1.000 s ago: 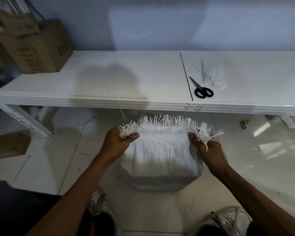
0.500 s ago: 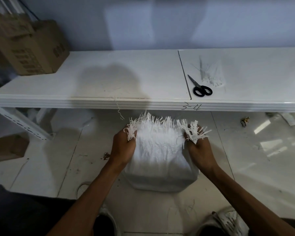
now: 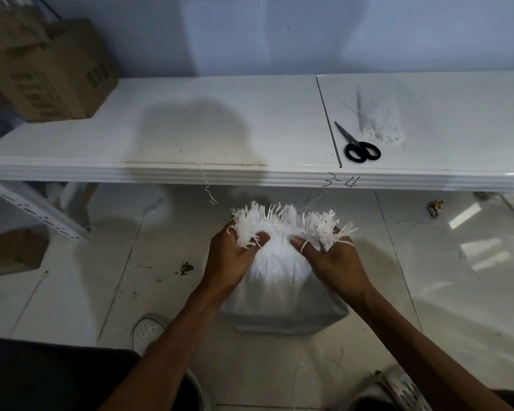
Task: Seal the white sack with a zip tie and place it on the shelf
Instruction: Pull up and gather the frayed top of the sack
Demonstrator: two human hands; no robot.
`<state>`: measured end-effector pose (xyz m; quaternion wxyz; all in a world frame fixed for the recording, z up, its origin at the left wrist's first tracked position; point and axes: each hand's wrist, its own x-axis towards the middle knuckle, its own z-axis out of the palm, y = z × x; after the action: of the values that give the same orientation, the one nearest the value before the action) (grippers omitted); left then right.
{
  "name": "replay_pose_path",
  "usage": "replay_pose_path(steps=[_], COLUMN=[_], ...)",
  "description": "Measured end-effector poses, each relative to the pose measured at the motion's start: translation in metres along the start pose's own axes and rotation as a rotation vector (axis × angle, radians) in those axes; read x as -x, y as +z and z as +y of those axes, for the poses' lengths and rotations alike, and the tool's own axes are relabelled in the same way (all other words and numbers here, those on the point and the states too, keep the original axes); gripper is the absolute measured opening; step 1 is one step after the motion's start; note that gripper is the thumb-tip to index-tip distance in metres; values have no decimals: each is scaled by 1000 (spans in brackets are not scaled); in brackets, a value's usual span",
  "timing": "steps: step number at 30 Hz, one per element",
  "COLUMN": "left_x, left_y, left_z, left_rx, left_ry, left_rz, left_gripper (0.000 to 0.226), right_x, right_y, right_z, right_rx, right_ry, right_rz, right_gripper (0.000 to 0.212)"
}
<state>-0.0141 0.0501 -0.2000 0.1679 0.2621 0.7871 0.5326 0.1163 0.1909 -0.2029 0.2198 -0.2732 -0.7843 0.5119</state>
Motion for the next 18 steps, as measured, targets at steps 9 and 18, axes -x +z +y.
replay_pose_path(steps=[9,18], left_x=[-10,-10], left_y=[8,12], left_z=[-15,-8], left_rx=[-302,-286], left_ry=[159,271], left_rz=[44,-117], left_gripper=[16,62], right_x=[-4,-5], right_y=[12,13], right_z=[4,-5], right_rx=[148,-28], right_ry=[-114,-163], right_rz=[-27,-3], right_gripper=[24,27])
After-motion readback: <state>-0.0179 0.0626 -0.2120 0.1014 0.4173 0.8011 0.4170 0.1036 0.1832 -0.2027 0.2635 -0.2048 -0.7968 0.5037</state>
